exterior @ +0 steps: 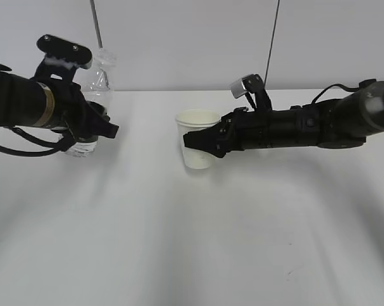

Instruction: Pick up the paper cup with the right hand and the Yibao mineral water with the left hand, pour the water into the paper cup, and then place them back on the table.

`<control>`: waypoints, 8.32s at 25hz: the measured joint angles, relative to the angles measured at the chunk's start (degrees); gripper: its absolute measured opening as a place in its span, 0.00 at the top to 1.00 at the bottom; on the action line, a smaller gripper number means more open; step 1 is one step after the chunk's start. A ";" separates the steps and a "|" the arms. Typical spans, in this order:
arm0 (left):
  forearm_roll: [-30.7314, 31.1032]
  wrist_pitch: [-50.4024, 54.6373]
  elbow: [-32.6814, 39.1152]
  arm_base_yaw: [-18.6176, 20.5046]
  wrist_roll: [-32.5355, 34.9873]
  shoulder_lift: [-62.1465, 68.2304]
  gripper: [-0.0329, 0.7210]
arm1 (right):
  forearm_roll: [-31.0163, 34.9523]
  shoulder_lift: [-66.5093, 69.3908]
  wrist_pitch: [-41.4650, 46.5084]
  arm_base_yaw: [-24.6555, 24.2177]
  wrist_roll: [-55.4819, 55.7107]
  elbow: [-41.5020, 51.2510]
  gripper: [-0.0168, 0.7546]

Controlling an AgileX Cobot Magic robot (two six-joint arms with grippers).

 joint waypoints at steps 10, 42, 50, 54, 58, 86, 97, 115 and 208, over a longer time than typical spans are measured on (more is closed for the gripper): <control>2.22 -11.59 -0.39 6.92 -0.10 0.00 0.51 | 0.36 -2.05 0.09 0.00 0.10 0.00 0.29; -26.66 -41.63 -10.95 17.20 29.73 14.60 0.51 | 1.68 -2.27 0.09 0.00 0.10 0.00 0.29; -27.73 -49.31 -10.95 17.50 36.09 18.29 0.51 | 1.69 -2.35 0.09 0.00 0.10 0.00 0.29; -29.61 -51.47 -10.83 17.50 40.07 19.26 0.51 | 1.80 -2.35 0.70 0.00 0.00 0.00 0.29; -32.82 -52.37 -9.73 17.86 42.97 20.12 0.51 | 1.81 -2.35 1.48 0.00 0.00 0.00 0.29; -35.60 -60.65 -8.20 19.62 46.35 28.49 0.51 | 5.69 -2.35 2.22 0.00 -0.12 0.00 0.29; -35.30 -60.65 -8.20 19.62 46.35 28.49 0.51 | 5.82 -2.35 5.69 0.00 -4.54 0.00 0.29; -35.23 -60.54 -8.20 19.62 46.43 28.49 0.52 | 15.32 -2.35 12.11 -2.64 -12.83 0.24 0.29; -35.33 -60.39 -8.20 19.56 46.71 28.55 0.52 | 51.82 2.18 -2.09 -5.43 -45.19 17.64 0.17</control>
